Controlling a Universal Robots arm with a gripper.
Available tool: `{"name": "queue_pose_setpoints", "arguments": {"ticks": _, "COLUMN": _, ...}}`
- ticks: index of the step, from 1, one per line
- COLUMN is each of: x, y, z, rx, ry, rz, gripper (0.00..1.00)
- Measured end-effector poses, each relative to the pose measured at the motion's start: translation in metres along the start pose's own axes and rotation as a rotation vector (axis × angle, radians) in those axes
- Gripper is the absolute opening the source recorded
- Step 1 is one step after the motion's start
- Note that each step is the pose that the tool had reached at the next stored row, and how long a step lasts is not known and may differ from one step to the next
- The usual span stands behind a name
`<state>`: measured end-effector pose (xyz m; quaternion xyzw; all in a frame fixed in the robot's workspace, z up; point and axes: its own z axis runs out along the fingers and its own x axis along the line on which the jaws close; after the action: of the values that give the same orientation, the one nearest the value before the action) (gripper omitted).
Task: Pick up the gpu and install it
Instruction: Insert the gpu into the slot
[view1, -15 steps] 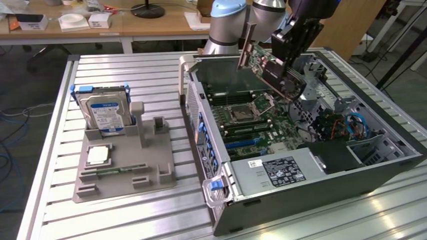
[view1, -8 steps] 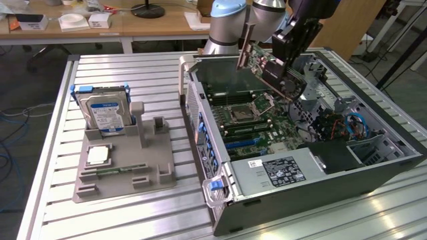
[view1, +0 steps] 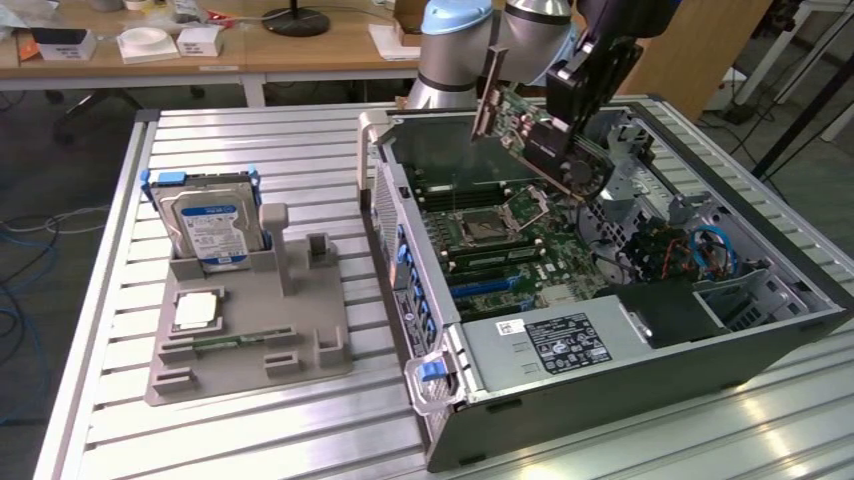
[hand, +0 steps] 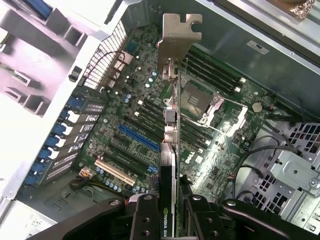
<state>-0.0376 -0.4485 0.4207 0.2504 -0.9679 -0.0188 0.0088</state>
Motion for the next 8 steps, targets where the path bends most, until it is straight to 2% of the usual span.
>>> {"name": "queue_pose_setpoints", "arguments": {"ticks": 8, "x": 0.0, "y": 0.0, "z": 0.0001, "rx": 0.0003, "ry": 0.0018, "rz": -0.043, "gripper": 0.26}}
